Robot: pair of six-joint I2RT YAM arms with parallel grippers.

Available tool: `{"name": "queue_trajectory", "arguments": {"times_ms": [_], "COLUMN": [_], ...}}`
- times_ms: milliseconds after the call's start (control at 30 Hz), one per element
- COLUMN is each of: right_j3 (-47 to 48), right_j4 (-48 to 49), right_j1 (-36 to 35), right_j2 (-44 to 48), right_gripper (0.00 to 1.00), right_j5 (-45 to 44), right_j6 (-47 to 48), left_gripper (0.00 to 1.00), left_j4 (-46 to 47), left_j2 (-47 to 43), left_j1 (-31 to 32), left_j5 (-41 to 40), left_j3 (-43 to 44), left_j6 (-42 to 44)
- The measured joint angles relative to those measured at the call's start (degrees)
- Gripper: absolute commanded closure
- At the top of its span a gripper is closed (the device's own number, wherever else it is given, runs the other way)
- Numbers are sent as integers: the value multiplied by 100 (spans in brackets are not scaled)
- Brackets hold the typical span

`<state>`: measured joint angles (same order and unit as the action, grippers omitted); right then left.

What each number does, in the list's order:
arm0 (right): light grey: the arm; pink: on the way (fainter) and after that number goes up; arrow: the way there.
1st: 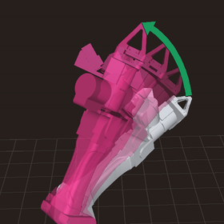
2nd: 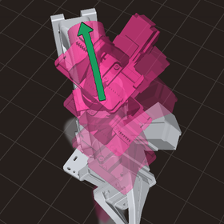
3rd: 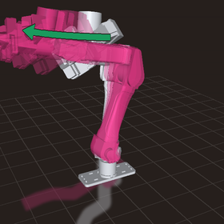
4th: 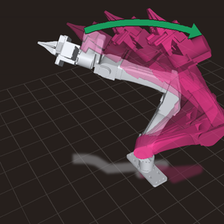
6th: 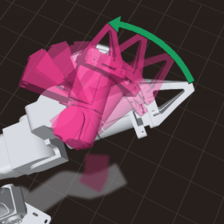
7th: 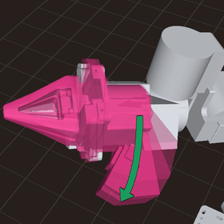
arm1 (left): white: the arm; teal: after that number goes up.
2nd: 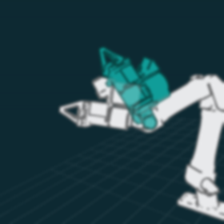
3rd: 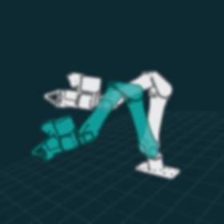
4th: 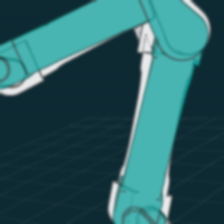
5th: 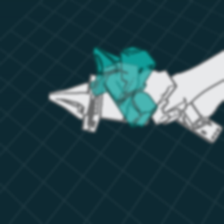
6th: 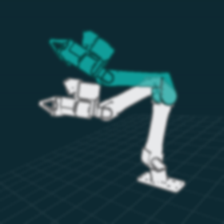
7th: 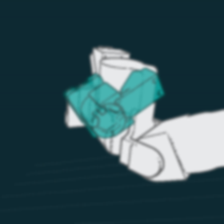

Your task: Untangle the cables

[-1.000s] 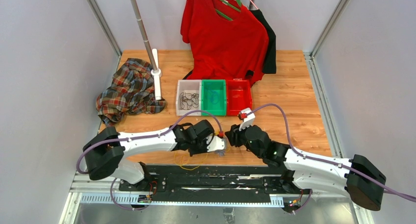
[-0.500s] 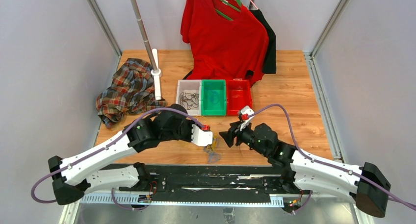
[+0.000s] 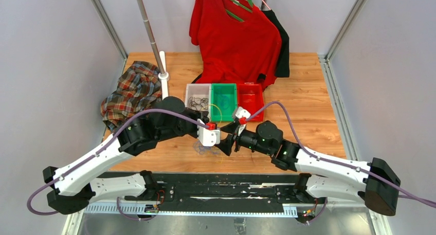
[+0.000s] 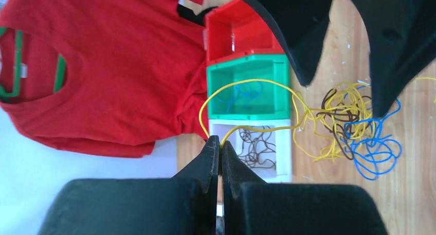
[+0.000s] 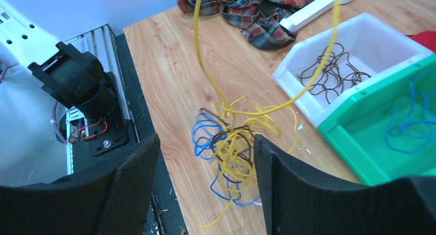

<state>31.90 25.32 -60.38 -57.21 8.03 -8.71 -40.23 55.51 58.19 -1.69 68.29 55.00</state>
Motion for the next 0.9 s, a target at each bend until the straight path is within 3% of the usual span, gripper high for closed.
{"name": "queue_trajectory", "arguments": {"times_ms": [267, 600, 900], "right_j3": [439, 610, -271], "right_j4": [387, 686, 1178], "right_j1": [-48, -48, -48], "right_j2": [-721, -1366, -1526], "right_gripper": [38, 58, 62], "right_j5": [-72, -511, -968], "right_j6": [-2, -57, -387], "left_gripper": [99, 100, 99], "left_j4": [-74, -422, -581], "left_j2": [24, 31, 496], "left_j1": [0, 0, 0], "left_j5": [151, 466, 514], "left_j3": [535, 931, 2264], "left_j6": [52, 96, 476]}}
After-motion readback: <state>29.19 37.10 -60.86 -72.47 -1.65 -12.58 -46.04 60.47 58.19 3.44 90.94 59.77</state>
